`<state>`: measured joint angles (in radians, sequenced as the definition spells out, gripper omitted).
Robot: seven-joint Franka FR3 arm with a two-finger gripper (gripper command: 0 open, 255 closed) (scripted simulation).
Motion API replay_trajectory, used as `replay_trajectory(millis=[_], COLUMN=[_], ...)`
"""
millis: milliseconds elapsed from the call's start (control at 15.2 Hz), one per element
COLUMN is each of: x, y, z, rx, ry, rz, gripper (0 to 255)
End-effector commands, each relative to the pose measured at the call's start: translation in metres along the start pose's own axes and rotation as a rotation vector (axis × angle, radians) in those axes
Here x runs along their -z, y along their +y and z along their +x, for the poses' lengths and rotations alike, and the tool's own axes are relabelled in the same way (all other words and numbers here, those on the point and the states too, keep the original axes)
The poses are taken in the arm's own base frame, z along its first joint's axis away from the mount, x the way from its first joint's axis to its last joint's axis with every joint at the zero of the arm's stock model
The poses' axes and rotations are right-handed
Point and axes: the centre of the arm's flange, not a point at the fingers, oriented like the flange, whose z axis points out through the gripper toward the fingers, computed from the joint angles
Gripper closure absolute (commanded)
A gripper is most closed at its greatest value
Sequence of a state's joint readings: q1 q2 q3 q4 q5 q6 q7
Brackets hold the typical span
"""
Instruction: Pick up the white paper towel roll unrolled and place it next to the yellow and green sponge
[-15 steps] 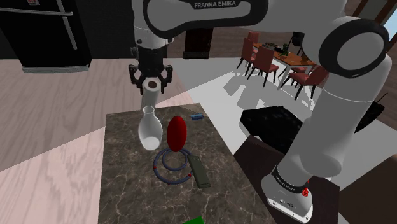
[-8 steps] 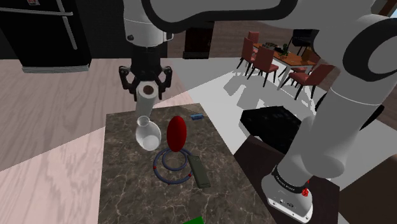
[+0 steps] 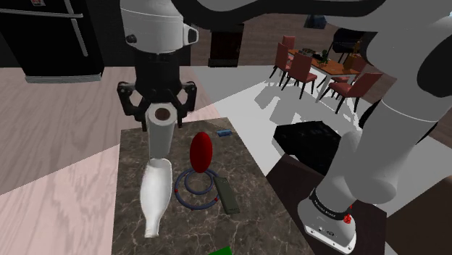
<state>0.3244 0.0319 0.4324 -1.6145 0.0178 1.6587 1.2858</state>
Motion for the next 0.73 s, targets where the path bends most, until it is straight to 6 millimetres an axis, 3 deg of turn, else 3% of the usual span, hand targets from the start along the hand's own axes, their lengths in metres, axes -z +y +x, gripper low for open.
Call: replay_trajectory(millis=[0, 660], x=[0.006, 0.041], y=[-0.009, -0.040], z=[-0.024, -0.147], rx=[-0.002, -0.002], ry=[0.000, 0.000], rz=[0.000, 0.000], gripper=[255, 255])
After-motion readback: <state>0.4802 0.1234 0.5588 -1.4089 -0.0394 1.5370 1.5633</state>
